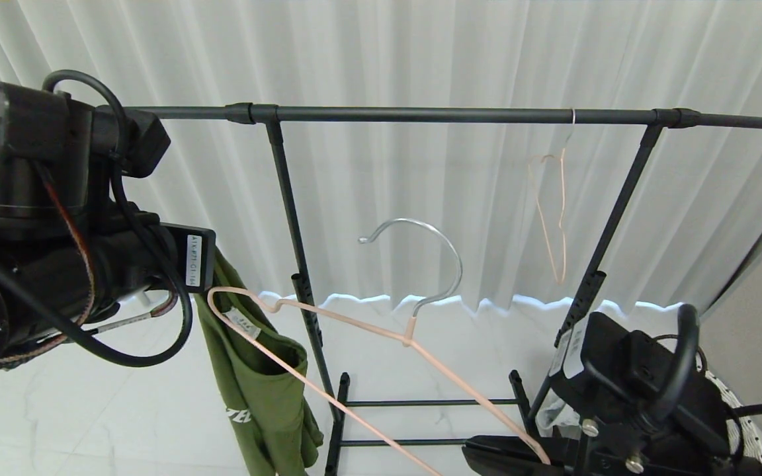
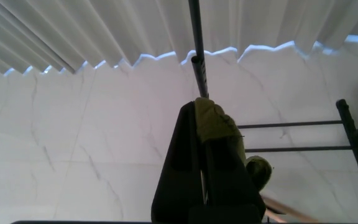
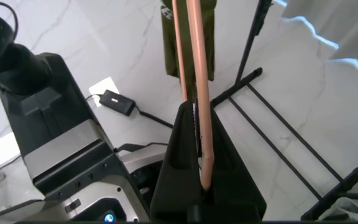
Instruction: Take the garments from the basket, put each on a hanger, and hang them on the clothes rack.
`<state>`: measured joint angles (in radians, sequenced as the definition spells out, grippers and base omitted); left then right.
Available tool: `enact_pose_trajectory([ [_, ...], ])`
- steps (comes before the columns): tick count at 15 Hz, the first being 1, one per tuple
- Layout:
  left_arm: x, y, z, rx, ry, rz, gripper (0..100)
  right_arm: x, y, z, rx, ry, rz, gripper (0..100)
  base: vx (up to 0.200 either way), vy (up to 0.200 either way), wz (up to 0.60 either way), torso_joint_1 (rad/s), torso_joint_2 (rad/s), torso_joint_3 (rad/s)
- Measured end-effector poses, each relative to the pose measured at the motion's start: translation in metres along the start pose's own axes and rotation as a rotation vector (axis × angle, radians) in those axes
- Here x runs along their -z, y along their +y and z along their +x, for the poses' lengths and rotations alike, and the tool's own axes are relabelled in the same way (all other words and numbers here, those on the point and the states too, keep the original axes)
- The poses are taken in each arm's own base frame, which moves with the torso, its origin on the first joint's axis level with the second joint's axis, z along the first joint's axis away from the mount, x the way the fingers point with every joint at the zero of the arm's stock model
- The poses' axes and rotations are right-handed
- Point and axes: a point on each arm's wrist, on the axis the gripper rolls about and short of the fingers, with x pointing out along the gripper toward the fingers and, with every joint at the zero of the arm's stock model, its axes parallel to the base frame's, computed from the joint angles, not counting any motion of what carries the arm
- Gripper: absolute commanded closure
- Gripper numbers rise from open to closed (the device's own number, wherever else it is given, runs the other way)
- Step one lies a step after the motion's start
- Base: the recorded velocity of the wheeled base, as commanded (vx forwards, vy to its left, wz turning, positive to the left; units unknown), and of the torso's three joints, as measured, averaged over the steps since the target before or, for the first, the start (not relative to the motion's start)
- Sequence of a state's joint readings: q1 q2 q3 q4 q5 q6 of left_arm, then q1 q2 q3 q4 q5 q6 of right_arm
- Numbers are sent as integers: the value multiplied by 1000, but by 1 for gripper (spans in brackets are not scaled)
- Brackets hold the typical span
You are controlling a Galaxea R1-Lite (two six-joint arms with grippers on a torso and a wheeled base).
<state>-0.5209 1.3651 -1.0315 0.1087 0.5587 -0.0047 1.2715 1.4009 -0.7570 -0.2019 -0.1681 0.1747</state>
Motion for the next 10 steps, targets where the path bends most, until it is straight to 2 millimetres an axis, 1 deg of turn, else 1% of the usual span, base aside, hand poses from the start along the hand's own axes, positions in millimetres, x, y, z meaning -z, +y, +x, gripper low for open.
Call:
enact_pose_trajectory([
  [2, 0, 0, -1, 1, -2, -1, 100, -2, 0, 5, 13, 1, 2, 100, 0, 0, 0, 0, 0, 0],
  [6, 0, 0, -3, 6, -8, -2, 100, -17, -3, 27, 71, -68, 27, 100, 0, 0, 0, 0, 0, 0],
  [10, 0, -2, -7, 24, -14, -10, 100, -23, -2, 46, 104, -77, 80, 100, 0, 0, 0, 0, 0, 0],
])
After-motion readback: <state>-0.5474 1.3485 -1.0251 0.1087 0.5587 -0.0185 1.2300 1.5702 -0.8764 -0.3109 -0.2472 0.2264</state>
